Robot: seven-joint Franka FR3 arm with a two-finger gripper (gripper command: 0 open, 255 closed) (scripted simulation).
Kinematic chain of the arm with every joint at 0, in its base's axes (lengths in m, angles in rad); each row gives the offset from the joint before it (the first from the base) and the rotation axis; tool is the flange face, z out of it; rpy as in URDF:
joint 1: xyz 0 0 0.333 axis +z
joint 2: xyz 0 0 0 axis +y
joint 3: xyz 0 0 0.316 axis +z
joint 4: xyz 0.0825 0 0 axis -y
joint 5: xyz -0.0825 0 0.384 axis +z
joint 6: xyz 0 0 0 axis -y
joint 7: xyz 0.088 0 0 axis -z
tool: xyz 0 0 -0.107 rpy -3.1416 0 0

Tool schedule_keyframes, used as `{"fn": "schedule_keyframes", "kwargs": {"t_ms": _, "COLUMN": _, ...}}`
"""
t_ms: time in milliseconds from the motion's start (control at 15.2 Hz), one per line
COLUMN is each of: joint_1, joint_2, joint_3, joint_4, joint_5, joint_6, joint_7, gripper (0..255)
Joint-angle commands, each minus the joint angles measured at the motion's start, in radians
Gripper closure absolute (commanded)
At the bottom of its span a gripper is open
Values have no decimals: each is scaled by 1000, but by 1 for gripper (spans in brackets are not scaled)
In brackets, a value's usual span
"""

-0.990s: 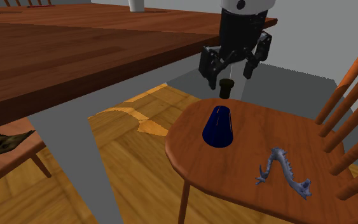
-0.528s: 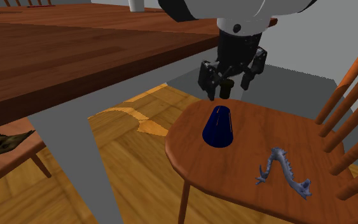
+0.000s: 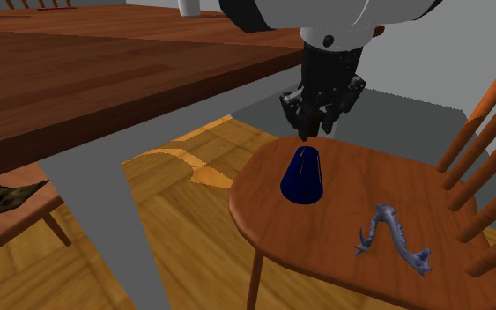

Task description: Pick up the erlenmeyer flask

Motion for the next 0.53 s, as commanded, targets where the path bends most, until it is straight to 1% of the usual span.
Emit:
{"fn": "schedule_keyframes", "kwargs": {"t_ms": 0, "joint_1": 0, "joint_2": 1, "joint_3": 0, "joint_4": -1, "joint_5": 0, "joint_6": 0, "joint_7": 0, "gripper": 255}}
{"fn": "schedule_keyframes", "kwargs": {"t_ms": 66, "joint_1": 0, "joint_2": 0, "joint_3": 0, "joint_4": -1, "joint_5": 0, "joint_6": -1, "joint_7": 0, "gripper": 255}}
{"fn": "schedule_keyframes", "kwargs": {"t_ms": 462, "joint_1": 5, "joint_2": -6, "joint_3": 12, "joint_4": 75, "joint_5": 9, "joint_6": -82, "joint_7": -4, "gripper": 255}}
